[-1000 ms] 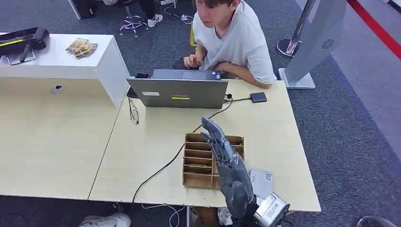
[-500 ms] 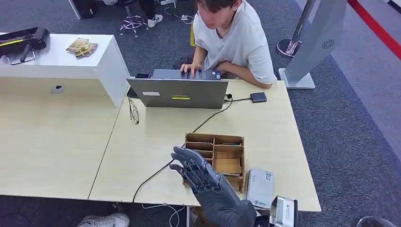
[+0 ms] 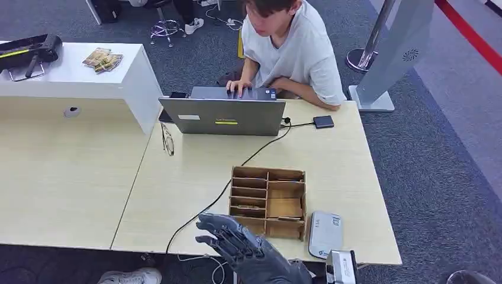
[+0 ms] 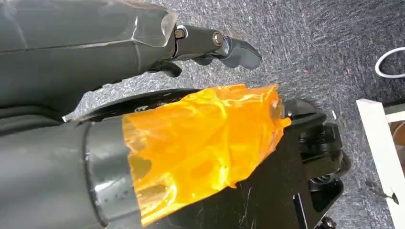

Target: Pass the card to the sensor for recognition and then transmit it.

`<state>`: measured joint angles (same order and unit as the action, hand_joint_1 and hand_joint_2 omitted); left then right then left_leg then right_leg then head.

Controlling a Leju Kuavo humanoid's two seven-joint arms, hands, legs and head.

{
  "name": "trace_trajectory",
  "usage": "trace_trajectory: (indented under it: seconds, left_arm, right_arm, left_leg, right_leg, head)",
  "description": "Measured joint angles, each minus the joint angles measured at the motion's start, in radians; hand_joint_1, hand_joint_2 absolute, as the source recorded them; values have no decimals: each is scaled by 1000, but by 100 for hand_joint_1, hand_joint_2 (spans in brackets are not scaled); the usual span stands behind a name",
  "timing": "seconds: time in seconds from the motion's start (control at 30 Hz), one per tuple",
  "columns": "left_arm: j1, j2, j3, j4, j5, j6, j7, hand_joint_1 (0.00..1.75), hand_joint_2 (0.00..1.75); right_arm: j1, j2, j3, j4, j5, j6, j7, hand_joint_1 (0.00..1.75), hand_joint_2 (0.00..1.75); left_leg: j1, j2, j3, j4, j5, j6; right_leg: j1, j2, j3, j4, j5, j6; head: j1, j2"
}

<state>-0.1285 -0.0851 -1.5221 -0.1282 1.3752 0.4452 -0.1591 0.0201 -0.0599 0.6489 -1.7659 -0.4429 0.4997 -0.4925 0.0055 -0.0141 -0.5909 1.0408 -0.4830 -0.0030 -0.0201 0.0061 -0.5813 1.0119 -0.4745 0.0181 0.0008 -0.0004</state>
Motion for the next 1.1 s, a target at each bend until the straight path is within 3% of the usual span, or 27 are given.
trace_trajectory:
  seconds: [0.37, 0.8, 1.1]
  left_arm:
    - [-1, 3, 0, 0, -8, -3, 0, 0, 0]
    - [-1, 3, 0, 0, 11, -1, 0, 0, 0]
    - [-1, 3, 0, 0, 19, 1, 0, 0, 0]
  right_arm:
    - [-7, 0, 5, 52, -30, 70, 0, 0, 0]
    - [20, -6, -10, 116, -29, 69, -31, 0, 0]
    - [25, -4, -12, 145, 8, 26, -31, 0, 0]
  left_leg:
    - [0, 0, 0, 0, 0, 0]
    - [0, 0, 0, 0, 0, 0]
    - [0, 0, 0, 0, 0, 0]
  right_leg:
    - [0, 0, 0, 0, 0, 0]
    - [0, 0, 0, 0, 0, 0]
    - [0, 0, 0, 0, 0, 0]
  head:
    - [0, 0]
    - [0, 0]
    - [0, 0]
